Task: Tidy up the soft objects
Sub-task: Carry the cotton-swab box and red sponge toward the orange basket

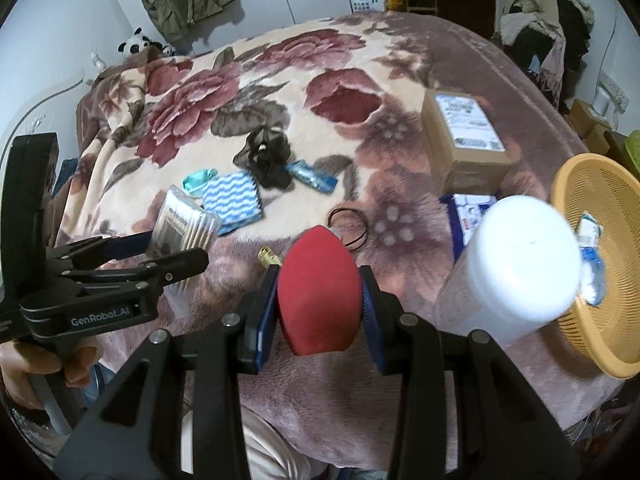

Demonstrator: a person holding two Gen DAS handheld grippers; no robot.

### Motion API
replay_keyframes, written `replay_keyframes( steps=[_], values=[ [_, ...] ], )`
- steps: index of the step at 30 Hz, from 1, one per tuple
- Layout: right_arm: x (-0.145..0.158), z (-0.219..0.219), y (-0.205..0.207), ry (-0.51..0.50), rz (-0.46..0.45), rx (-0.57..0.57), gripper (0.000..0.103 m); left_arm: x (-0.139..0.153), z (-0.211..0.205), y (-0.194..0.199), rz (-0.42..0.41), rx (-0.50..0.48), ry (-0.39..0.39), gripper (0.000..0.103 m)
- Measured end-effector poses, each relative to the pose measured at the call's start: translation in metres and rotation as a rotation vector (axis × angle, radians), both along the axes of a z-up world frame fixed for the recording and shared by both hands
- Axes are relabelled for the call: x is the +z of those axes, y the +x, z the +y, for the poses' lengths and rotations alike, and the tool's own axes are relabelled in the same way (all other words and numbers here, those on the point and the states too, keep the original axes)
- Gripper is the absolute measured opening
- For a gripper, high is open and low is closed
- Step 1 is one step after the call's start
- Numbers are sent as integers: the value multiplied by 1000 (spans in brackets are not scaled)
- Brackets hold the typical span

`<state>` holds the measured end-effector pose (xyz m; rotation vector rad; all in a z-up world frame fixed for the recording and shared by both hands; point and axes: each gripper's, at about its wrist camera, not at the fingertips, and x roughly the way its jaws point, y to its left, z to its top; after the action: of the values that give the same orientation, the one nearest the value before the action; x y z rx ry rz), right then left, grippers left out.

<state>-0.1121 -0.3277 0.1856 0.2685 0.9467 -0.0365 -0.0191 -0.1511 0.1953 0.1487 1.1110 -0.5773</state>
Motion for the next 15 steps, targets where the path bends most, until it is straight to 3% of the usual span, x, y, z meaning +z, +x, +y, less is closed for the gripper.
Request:
replay_keyframes(
  steps=[15],
  values=[
    [32,-45,-22,-12,-63,-69,38,40,-66,-16,-52,-101,-7,74]
  ],
)
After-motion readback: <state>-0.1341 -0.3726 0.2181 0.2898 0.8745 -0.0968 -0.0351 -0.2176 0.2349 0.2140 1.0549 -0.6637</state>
